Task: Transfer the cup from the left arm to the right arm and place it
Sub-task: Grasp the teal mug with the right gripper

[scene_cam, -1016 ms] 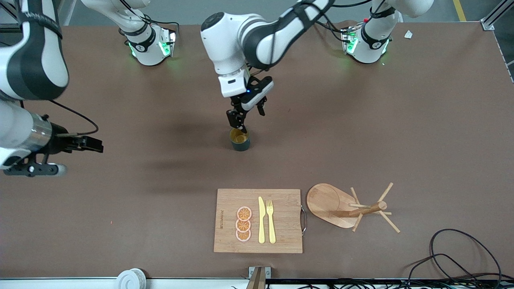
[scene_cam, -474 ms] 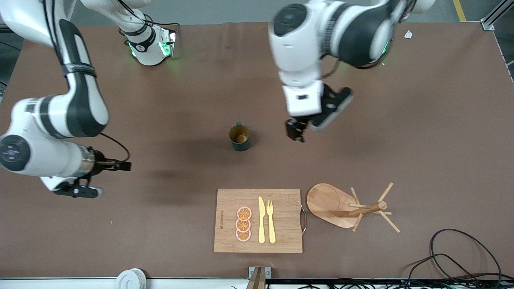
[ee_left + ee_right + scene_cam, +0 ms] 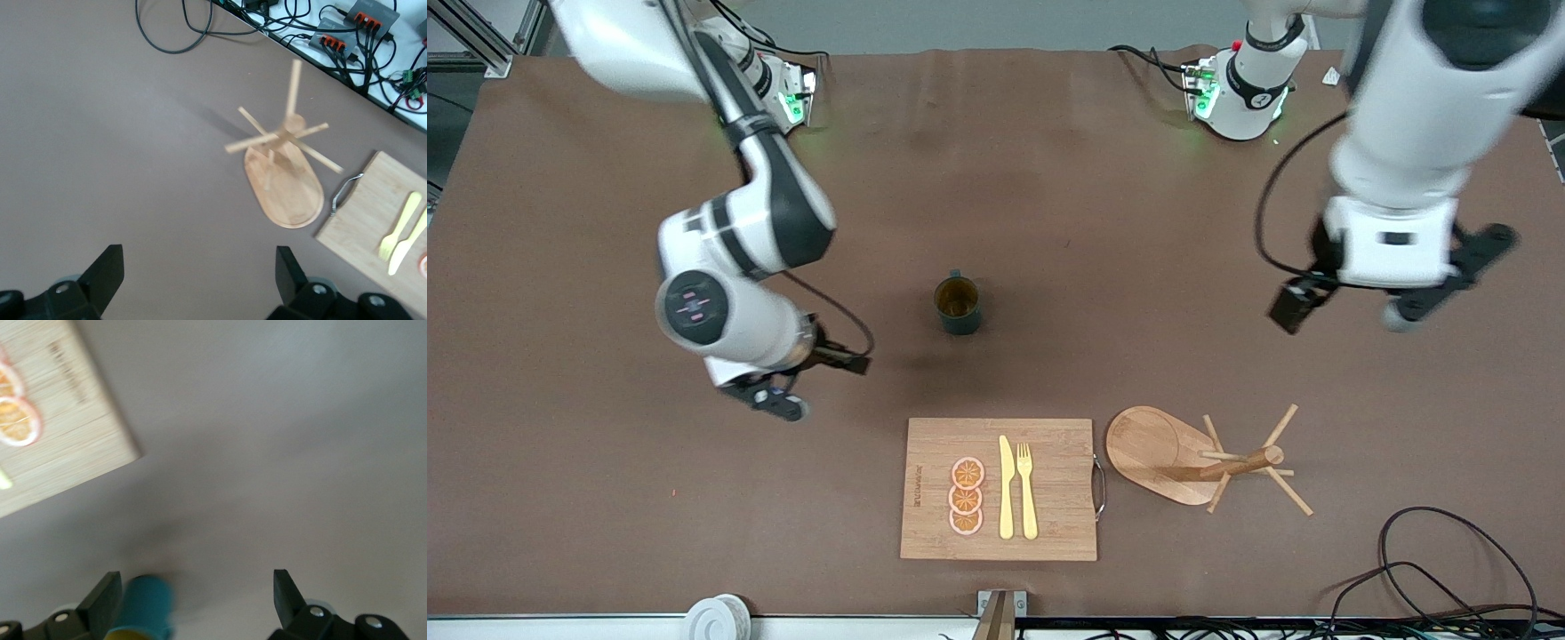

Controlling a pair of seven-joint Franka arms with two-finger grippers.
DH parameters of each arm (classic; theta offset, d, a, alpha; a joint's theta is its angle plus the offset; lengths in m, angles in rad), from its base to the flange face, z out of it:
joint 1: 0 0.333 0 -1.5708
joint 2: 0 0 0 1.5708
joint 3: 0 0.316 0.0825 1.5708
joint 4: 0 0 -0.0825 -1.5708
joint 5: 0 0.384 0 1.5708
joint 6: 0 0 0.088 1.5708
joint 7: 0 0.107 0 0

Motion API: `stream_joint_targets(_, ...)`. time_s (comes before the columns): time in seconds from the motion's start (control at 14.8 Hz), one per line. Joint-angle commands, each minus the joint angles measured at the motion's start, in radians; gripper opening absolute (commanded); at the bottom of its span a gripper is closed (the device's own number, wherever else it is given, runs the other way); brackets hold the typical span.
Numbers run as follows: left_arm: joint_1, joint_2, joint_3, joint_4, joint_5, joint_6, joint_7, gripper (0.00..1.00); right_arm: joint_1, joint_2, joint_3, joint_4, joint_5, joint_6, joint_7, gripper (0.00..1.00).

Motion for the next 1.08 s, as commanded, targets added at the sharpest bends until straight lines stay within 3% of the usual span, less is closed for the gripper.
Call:
stream_joint_targets(0.0, 0.084, -0.042, -0.003, -0.024, -0.049, -0.012, 0.175, 1.0, 0.125, 0.031, -0.012, -0.003, 0.016, 0.079, 0.203, 1.0)
stream_joint_targets(0.2, 0.142, -0.07, -0.005, -0.022, -0.069, -0.082, 0.306, 1.0, 0.237, 0.067, -0.012, -0.051, 0.015, 0.2, 0.343, 1.0)
stream_joint_targets(0.54, 0.161, -0.154, 0.049, -0.112, -0.135, -0.086, 0.586, 1.0, 0.311, 0.081, -0.012, -0.149, 0.015, 0.34, 0.406, 0.97)
stream_joint_targets(0.68, 0.164, -0.194, 0.057, -0.148, -0.147, -0.087, 0.643, 1.0, 0.318, 0.103, -0.014, -0.154, 0.013, 0.357, 0.409, 0.8)
stream_joint_targets(0.88, 0.205, -0.229, 0.077, -0.194, -0.209, -0.087, 0.752, 1.0, 0.309, 0.109, -0.012, -0.158, 0.009, 0.348, 0.391, 0.4)
stream_joint_targets(1.02, 0.216, -0.265, 0.061, -0.232, -0.212, -0.078, 0.766, 1.0, 0.308, 0.109, -0.014, -0.158, 0.004, 0.326, 0.344, 0.22)
